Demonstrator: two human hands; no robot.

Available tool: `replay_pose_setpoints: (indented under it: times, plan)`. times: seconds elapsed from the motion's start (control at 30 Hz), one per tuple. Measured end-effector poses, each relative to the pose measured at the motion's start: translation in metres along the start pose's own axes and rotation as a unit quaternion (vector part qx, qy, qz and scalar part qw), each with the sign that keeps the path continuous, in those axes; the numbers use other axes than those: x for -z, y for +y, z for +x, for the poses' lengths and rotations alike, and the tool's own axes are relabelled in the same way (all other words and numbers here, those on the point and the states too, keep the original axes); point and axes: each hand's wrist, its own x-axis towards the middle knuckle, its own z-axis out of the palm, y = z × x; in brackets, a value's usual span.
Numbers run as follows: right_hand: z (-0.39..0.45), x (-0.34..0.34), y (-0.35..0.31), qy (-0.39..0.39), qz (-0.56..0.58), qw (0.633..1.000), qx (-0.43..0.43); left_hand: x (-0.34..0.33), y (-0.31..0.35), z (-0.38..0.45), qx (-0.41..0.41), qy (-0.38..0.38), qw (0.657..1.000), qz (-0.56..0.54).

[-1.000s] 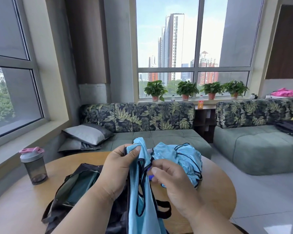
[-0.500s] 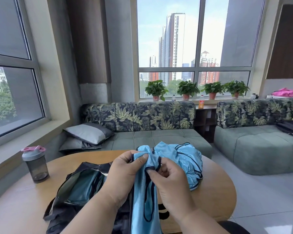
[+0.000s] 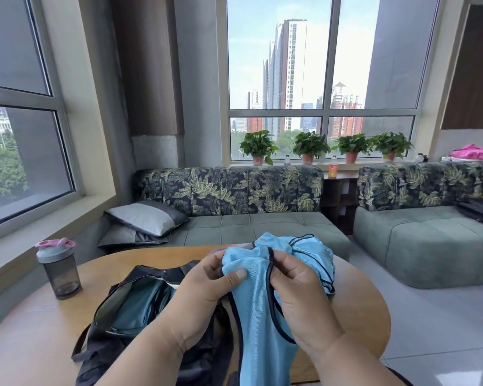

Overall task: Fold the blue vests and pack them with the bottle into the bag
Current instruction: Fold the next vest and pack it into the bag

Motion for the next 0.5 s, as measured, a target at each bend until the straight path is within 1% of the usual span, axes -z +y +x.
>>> replay_pose_setpoints:
  times: [0.07, 0.13, 0.3, 0.37, 0.5]
  plan:
    - [-0.001, 0.002, -0.006, -0.010, -0.014, 1.000, -0.004, 0.005, -0.001, -0.002, 0.010, -0.036, 0.999, 0.004]
    - [-0.003, 0.003, -0.012, -0.027, -0.026, 0.999, -0.004, 0.010, -0.001, -0.004, 0.010, -0.044, 0.999, -0.004]
    - [-0.007, 0.003, -0.024, -0.082, -0.018, 0.996, 0.008, 0.007, 0.005, -0.007, -0.019, -0.029, 0.999, -0.006]
    - [-0.007, 0.003, -0.024, -0.085, -0.015, 0.996, 0.011, 0.009, 0.003, -0.006, -0.030, -0.016, 0.999, 0.001]
    - [-0.007, 0.004, -0.025, -0.080, -0.012, 0.997, 0.011, 0.014, 0.003, -0.007, -0.036, -0.002, 0.998, 0.048]
